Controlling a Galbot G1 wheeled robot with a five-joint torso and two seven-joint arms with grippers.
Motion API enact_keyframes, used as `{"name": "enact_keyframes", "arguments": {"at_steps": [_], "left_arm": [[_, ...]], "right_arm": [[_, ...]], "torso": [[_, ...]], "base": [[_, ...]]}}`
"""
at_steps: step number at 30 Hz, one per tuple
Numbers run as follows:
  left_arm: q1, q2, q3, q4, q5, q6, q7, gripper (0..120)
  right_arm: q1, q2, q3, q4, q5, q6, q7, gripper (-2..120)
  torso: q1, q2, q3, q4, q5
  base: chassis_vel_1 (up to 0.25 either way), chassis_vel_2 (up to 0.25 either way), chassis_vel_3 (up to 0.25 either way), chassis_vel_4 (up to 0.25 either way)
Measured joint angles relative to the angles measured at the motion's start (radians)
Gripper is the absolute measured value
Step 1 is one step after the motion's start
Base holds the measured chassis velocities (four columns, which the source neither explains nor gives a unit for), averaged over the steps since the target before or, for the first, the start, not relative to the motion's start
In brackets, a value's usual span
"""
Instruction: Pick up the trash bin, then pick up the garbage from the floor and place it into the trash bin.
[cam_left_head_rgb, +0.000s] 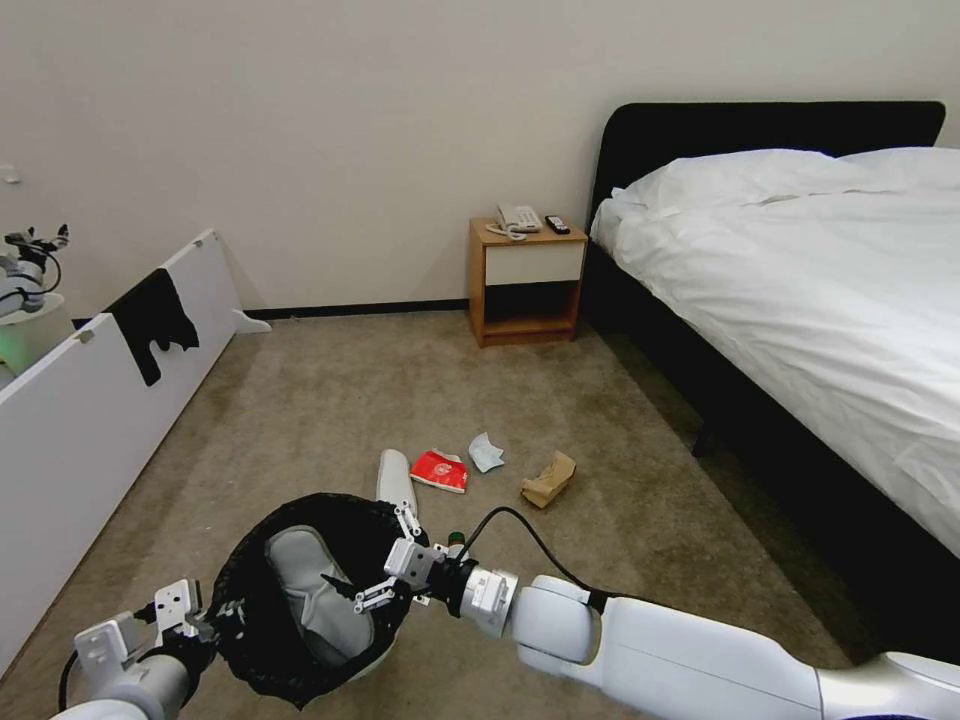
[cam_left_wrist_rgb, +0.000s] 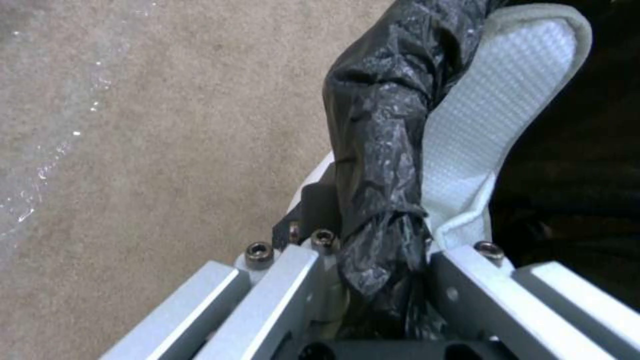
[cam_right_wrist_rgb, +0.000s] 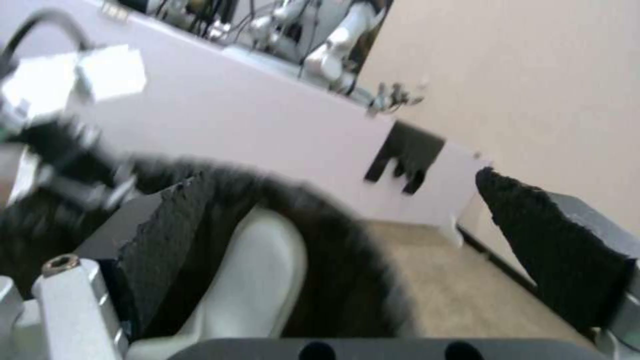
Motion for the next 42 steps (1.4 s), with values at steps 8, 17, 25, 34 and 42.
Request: {"name": "enact_keyframes", "arguments": {"at_steps": [8,17,25,34,42], "left_arm": [[0.0,-0.001,-0.003,0.002,0.001,0.0,0.001,1],[0.008,-0.002,-0.02,0.015,0.014,0.0,0.003,1],[0.019,-0.004,-0.042,0.018,0.015,0.0,0.004,1],[0.041,-0.015,-0.067,0.001,0.011,0.0,0.0,1],[0.054,-0.022,-0.078,-0.018,0.003,0.0,-0.001,1]], "right_arm": [[-0.002,-0.034,0.132,0.121,0.106,-0.003,0.005,100],[-0.086,-0.08,0.42,0.184,0.237,0.0,0.015,100],[-0.172,-0.142,0.67,0.199,0.353,-0.005,0.04,100],[-0.355,-0.208,0.97,0.237,0.389,0.012,0.094,100],[-0.523,-0.215,1.115,0.271,0.347,0.02,0.117,100]], "torso": [[0.0,0.0,0.0,0.0,0.0],[0.0,0.0,0.0,0.0001,0.0001],[0.0,0.0,0.0,-0.0001,0.0001],[0.0,0.0,0.0,0.0001,0.0001],[0.0,0.0,0.0,0.0002,-0.0001]], "base": [[0.0,0.0,0.0,0.0],[0.0,0.0,0.0,0.0],[0.0,0.0,0.0,0.0],[0.0,0.0,0.0,0.0],[0.0,0.0,0.0,0.0]]}}
